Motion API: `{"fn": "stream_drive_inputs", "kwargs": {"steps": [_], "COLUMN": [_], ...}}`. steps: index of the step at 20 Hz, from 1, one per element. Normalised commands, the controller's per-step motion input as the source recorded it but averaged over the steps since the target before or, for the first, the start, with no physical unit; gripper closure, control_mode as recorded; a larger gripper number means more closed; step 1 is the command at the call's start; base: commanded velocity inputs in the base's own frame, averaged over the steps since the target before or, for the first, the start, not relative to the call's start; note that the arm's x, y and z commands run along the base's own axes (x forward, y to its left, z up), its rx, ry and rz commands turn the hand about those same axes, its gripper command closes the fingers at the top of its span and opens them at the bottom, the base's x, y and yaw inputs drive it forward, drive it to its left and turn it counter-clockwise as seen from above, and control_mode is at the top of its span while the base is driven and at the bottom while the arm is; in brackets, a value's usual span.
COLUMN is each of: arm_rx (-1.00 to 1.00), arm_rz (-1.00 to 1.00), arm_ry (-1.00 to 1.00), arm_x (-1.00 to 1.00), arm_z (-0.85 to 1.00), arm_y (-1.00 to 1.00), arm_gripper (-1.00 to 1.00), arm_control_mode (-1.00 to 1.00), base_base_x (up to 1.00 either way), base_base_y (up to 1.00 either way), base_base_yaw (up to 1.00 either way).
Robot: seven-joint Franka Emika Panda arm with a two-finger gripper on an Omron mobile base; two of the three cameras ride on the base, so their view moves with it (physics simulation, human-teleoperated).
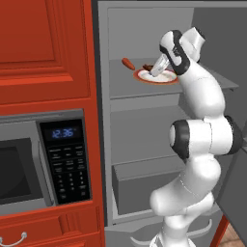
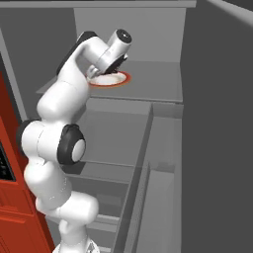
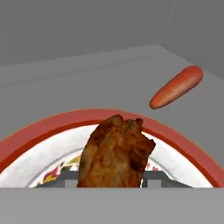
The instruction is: Retrieve the chicken drumstick from the fridge and place it on the saucepan with marinade on the stove.
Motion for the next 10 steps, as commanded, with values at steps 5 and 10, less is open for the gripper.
{"fn": "stream_drive_inputs", "kwargs": {"steps": [5, 10], "arm_rx": [0.00, 0.00], "arm_rz": [-0.30, -0.29], "arm_ry": [-0.08, -0.06], "arm_x": [-0.54, -0.69], "arm_z": [0.26, 0.11], "arm_y": [-0.02, -0.02], "arm_gripper": [1.00, 1.00], "arm_control_mode": [-1.00, -1.00], "base_base_x": [0.00, 0.00], "base_base_y": [0.00, 0.00], "base_base_yaw": [0.00, 0.00]}}
